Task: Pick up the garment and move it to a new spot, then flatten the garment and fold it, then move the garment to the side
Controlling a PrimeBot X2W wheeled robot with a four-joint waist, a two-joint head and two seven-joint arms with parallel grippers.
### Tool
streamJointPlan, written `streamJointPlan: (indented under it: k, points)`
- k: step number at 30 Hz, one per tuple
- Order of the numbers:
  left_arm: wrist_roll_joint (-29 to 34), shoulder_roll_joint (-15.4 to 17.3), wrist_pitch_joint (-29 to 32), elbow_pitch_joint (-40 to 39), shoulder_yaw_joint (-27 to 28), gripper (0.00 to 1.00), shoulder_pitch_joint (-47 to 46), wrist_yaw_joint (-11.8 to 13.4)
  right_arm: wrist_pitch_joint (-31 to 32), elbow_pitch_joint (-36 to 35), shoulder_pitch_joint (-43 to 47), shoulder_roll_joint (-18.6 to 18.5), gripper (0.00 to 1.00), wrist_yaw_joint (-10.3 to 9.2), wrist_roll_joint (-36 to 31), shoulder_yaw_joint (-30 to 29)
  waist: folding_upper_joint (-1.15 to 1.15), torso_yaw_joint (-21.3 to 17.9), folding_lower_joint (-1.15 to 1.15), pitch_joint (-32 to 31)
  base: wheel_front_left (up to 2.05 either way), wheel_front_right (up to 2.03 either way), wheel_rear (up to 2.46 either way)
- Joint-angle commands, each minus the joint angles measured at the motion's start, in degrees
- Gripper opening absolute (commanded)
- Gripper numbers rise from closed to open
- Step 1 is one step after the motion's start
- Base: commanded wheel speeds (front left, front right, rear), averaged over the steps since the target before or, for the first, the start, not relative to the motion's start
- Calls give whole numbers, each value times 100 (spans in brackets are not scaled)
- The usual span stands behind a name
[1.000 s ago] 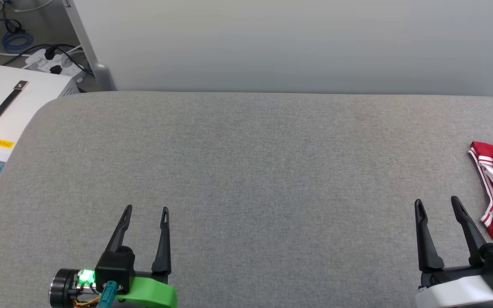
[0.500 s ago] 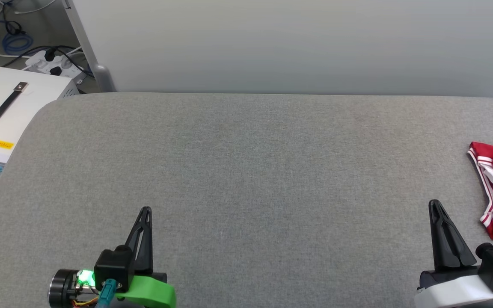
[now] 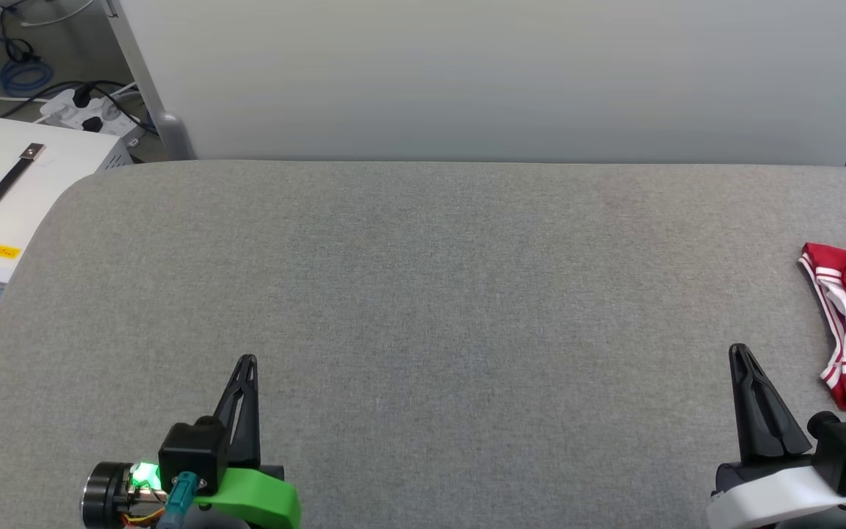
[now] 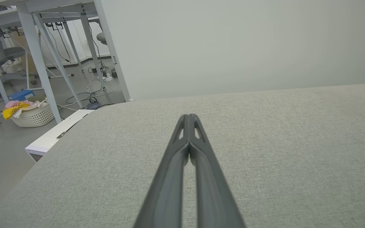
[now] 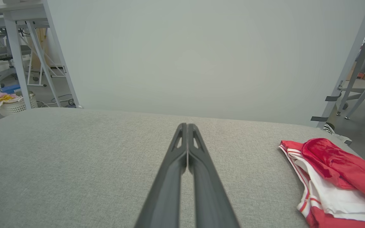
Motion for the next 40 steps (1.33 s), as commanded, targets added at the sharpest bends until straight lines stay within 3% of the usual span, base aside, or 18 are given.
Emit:
streamJointPlan:
  k: [1, 40]
  points:
    - [73, -35, 33, -24, 35, 0, -68, -32, 33, 33, -97, 17, 0, -1, -60, 10, 0, -3, 0, -1, 0, 0, 0]
    - [205, -220, 481, -85, 309, 0, -182, -168, 475, 213, -329, 48, 0, -3, -235, 75, 0, -82, 0, -22, 0, 0, 0]
